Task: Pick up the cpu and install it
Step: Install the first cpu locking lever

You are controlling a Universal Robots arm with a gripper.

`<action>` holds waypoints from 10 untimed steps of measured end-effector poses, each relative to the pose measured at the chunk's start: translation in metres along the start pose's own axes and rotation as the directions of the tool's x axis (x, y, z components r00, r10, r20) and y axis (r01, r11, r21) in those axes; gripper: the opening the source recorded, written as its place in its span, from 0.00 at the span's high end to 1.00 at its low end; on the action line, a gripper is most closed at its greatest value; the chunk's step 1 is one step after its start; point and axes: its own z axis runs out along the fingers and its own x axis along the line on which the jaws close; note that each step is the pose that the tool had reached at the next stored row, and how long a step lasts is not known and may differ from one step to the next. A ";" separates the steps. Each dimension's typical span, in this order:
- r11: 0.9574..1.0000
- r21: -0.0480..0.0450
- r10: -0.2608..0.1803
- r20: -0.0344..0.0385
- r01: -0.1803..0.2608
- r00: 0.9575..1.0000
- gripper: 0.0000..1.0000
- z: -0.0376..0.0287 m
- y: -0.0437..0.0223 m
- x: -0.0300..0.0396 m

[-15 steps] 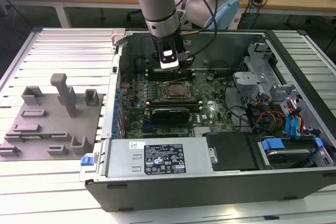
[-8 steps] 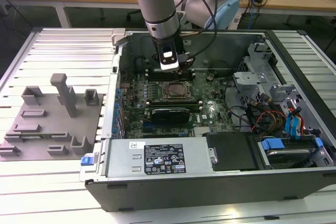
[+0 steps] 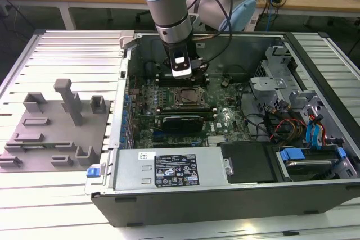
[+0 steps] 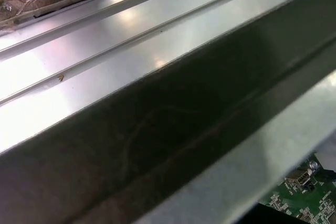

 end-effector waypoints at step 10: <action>1.000 0.002 -0.001 0.004 0.001 1.000 0.89 0.0038 -0.0018 0.0003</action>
